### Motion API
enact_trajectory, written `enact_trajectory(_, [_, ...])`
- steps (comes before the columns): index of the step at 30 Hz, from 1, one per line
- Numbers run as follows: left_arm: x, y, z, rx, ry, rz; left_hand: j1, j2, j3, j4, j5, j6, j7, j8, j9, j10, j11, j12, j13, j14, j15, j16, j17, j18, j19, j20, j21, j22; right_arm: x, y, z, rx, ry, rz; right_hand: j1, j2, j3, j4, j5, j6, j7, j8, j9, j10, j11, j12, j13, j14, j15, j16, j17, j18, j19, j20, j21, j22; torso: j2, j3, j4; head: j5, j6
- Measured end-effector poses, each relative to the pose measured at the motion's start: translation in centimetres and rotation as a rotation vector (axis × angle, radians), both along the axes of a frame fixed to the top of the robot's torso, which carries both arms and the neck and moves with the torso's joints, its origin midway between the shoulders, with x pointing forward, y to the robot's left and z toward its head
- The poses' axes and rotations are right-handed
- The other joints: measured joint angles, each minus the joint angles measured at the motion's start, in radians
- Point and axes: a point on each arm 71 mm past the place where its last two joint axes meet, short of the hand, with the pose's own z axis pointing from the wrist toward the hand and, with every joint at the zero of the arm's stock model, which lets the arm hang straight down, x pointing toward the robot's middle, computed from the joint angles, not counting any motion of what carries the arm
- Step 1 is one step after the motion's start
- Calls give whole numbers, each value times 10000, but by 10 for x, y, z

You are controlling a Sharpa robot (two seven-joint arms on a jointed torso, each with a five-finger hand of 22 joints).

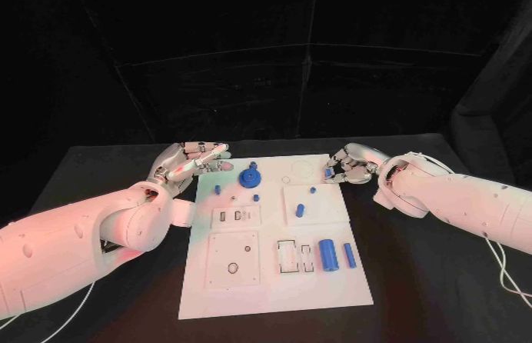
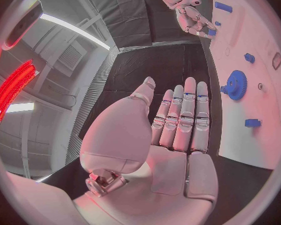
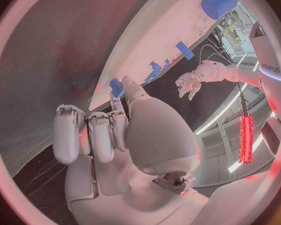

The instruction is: Assemble the parts on the task board

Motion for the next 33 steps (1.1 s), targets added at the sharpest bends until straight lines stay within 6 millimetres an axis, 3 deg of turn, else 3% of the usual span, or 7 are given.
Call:
enact_trajectory(10, [0,0,0,3,4,2,0,0,0,0,0,0,0,0,0,0,0,-41,0,0,0,0,8,0,0,0,0,-6,0,-1,0,13,-58,-29,0,0,62,-7,0,31,31,0,-1,0,0,-1,-11,0,0,0,-1,0,0,0,0,-1,0,1,-2,-9,-16])
enact_trajectory(16, [0,0,0,6,8,6,0,0,0,0,0,0,0,-40,0,0,0,-41,0,0,0,0,7,0,0,0,0,-5,0,-1,0,36,-109,-24,45,165,245,-106,-59,301,-60,91,6,-36,-38,84,9,-20,-26,0,-2,0,36,-36,0,-2,0,4,-3,-10,-10])
enact_trajectory(20, [0,0,0,7,10,6,0,0,0,0,0,0,0,-40,0,0,0,-41,0,0,0,0,7,0,0,0,0,-5,0,1,1,80,-181,16,25,293,537,-200,-427,787,-229,247,16,-16,-274,183,-5,2,-225,0,-2,1,92,-92,0,1,0,4,-4,-19,-26])
enact_trajectory(26, [0,0,0,6,13,2,0,0,16,-16,-12,0,0,-40,0,0,0,-41,0,0,0,0,8,0,0,0,0,-7,-1,5,4,223,-487,12,58,449,980,-346,-666,845,-195,330,16,-19,-450,257,-3,16,-347,0,-2,0,143,-251,3,6,-4,4,-3,-31,-32])
enact_trajectory(33, [-1,2,0,17,16,27,0,0,30,-30,-38,0,0,-40,0,0,0,-40,0,0,0,0,16,0,0,0,0,-16,-7,12,11,487,-1101,-141,-53,559,1079,-360,-696,845,-195,329,13,-18,-450,309,0,-17,-381,0,-3,-1,145,-321,71,5,-20,-9,4,-10,-17])
